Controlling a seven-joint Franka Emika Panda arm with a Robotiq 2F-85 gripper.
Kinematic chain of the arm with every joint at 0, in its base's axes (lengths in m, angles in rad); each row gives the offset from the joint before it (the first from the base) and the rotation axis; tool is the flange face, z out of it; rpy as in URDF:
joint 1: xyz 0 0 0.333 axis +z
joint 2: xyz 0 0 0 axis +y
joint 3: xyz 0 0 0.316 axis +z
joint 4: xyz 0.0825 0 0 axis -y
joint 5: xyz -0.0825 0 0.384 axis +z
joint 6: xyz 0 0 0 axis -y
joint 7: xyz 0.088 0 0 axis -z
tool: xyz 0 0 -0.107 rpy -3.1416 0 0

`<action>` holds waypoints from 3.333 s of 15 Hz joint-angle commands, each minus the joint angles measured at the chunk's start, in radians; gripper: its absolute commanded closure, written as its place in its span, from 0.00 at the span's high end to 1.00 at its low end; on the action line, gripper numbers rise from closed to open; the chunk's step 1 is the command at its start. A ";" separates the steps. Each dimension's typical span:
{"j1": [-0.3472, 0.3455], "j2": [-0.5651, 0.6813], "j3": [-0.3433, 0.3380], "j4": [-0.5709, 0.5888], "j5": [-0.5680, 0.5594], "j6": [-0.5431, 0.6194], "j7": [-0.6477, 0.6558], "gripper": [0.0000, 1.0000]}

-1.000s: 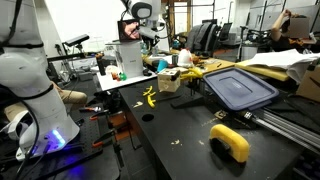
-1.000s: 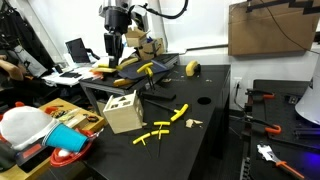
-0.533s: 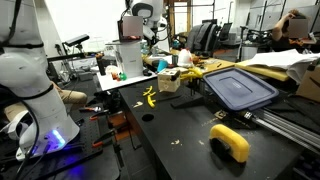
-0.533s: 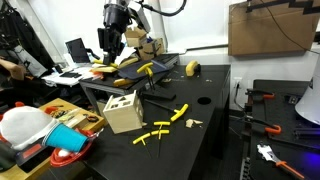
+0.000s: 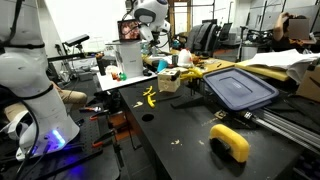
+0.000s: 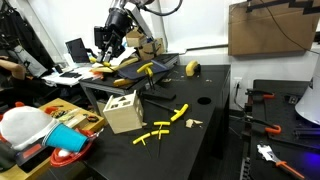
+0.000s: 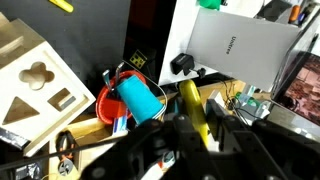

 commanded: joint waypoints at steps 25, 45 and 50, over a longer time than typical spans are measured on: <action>0.007 0.134 -0.088 -0.020 0.788 -0.022 -0.094 0.06; 0.017 0.174 -0.141 -0.011 0.976 -0.028 -0.122 0.06; 0.018 0.202 -0.146 -0.007 1.005 -0.030 -0.176 0.06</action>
